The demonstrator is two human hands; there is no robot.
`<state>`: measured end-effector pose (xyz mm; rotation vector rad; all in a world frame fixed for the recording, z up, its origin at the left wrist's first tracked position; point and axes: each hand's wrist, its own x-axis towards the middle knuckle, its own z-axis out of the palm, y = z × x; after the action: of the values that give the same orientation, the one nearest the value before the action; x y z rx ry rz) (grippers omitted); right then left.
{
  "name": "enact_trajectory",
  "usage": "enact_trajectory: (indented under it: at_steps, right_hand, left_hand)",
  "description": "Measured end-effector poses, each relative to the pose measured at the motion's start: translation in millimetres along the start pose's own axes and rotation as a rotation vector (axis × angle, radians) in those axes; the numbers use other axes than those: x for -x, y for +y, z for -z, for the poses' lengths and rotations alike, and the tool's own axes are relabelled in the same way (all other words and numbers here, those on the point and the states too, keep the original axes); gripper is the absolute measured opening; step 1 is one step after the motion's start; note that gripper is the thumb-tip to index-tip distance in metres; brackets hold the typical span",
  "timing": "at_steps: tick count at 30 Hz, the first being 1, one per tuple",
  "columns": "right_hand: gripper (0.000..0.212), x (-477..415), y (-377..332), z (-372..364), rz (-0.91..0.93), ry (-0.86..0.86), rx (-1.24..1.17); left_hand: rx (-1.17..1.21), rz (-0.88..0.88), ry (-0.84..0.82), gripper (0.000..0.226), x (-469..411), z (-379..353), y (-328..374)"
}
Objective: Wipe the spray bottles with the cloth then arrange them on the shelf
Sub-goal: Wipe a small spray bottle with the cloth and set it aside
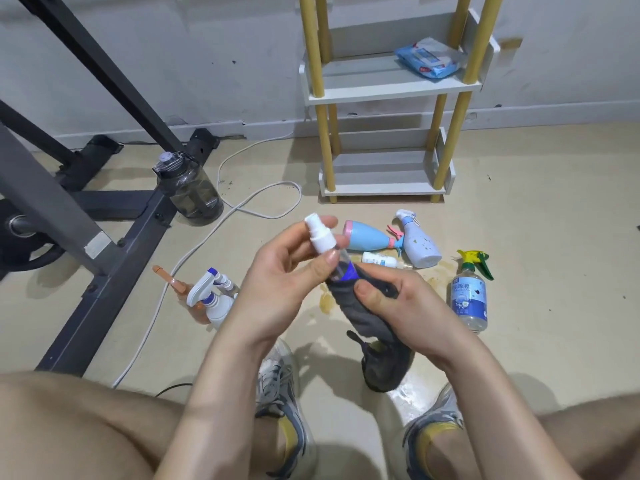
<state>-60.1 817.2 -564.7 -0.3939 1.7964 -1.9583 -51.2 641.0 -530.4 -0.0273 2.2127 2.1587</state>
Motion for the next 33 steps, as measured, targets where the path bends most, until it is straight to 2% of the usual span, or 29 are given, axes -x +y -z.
enact_trajectory:
  at_steps: [2,4,6,8,9,11,13,14,16,19,22,23,25,27,28,30,31,33]
  right_hand:
    - [0.025,2.0,-0.4,-1.1,0.009,0.043,0.106]
    - [0.027,1.7,2.5,-4.5,0.028,0.170,0.215]
    - [0.023,0.7,4.2,-8.8,0.085,0.322,0.343]
    - [0.018,1.4,3.0,-13.4,0.141,0.334,0.415]
    - [0.025,2.3,1.9,-15.5,0.153,0.300,0.438]
    - [0.053,1.5,2.3,-19.6,0.142,0.223,0.575]
    - [0.074,-0.7,4.5,-24.6,0.101,0.205,0.813]
    - [0.078,-1.9,4.9,-27.1,0.080,0.225,0.931]
    - [0.070,-3.1,2.9,-31.1,0.083,0.262,1.025]
    - [0.036,-4.9,-9.1,-22.7,0.011,0.155,0.875]
    - [0.030,-6.0,-27.0,-9.2,-0.167,-0.011,0.591]
    - [0.033,-5.8,-29.9,-7.7,-0.191,-0.015,0.498]
    - [0.037,-6.1,-28.9,-11.7,-0.182,0.021,0.436]
    - [0.036,-6.6,-22.8,-22.3,-0.104,0.072,0.548]
    - [0.036,-6.6,-18.8,-26.6,-0.045,0.092,0.648]
    - [0.039,-6.1,-13.9,-32.3,0.048,0.131,0.876]
    - [0.040,-5.7,-12.3,-34.6,0.076,0.155,0.977]
    - [0.037,-5.4,-8.9,-38.0,0.121,0.178,1.054]
  left_hand:
    - [-0.071,-0.003,0.014,0.028,1.8,6.5,3.9]
    - [-0.094,0.003,0.080,0.027,3.7,8.5,5.5]
    - [-0.164,0.000,0.191,0.023,3.5,4.9,3.2]
    - [-0.213,0.037,0.344,0.031,1.9,-0.7,-3.0]
    - [-0.191,0.066,0.423,0.039,0.8,-3.4,-5.7]
    - [-0.185,0.119,0.492,0.047,-1.9,-6.6,-6.3]
    - [-0.380,0.165,0.428,0.049,-5.6,-7.0,-0.9]
    - [-0.499,0.178,0.386,0.051,-7.0,-6.4,2.5]
    - [-0.672,0.178,0.305,0.057,-6.8,-3.4,10.5]
    - [-0.693,0.118,0.023,0.045,-3.4,7.6,23.5]
    - [-0.632,0.054,-0.231,0.010,0.7,22.8,31.1]
    - [-0.633,-0.012,-0.266,0.017,2.9,25.2,32.4]
    - [-0.568,-0.076,-0.305,0.024,5.4,28.6,32.1]
    - [-0.473,-0.010,-0.226,0.012,6.4,29.7,36.2]
    - [-0.529,0.032,-0.149,0.015,4.6,29.5,36.0]
    - [-0.871,0.116,-0.073,0.053,2.6,28.7,34.8]
    - [-0.967,0.147,-0.060,0.061,2.6,27.9,32.9]
    - [-0.847,0.150,-0.065,0.053,3.2,25.5,29.8]
